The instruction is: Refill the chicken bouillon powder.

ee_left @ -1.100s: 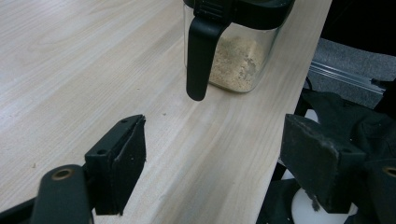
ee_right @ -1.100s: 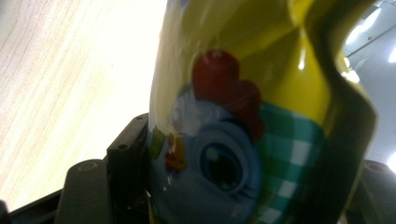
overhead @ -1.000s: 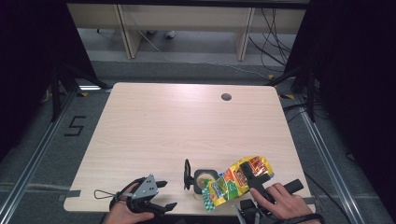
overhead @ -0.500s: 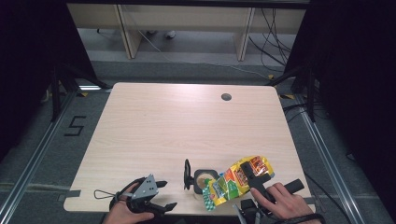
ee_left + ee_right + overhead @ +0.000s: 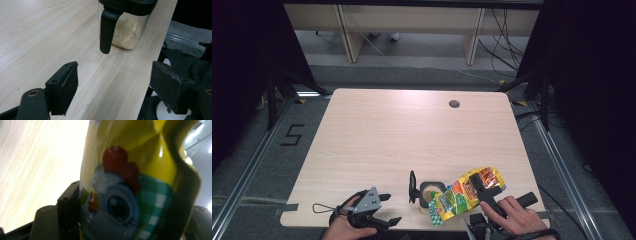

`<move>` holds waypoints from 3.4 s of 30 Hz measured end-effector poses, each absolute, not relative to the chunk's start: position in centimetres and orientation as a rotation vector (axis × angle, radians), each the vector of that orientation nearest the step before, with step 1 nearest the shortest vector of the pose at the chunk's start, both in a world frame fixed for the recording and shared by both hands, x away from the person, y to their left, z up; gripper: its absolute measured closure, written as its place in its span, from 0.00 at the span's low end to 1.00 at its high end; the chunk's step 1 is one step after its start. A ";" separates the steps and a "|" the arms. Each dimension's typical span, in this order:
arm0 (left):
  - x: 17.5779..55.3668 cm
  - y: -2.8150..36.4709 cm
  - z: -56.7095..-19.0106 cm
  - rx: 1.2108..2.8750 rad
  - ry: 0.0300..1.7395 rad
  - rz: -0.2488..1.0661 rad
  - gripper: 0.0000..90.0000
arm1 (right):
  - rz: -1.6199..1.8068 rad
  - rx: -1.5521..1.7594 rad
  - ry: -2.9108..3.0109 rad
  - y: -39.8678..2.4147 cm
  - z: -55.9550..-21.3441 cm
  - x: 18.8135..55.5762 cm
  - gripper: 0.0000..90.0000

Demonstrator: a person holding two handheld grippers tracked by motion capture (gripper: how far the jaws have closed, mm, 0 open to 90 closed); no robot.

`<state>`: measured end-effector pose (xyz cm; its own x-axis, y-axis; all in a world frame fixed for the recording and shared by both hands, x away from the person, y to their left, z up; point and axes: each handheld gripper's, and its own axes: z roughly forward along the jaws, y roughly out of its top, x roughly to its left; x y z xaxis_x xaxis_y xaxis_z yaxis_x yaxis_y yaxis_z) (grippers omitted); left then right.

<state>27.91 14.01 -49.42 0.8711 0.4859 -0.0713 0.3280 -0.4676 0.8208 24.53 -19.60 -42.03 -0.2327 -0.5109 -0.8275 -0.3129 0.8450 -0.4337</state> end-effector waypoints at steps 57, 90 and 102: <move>27.9 14.0 -49.4 2.107 0.587 0.217 0.25 | -0.204 -0.610 1.836 -19.7 -42.0 24.5 0.35; 27.9 14.0 -49.4 2.107 0.588 0.219 0.25 | -0.207 -0.628 1.829 -19.7 -41.8 24.5 0.39; 27.9 14.0 -49.4 2.109 0.591 0.219 0.25 | -0.190 -0.625 1.837 -19.8 -41.8 24.5 0.41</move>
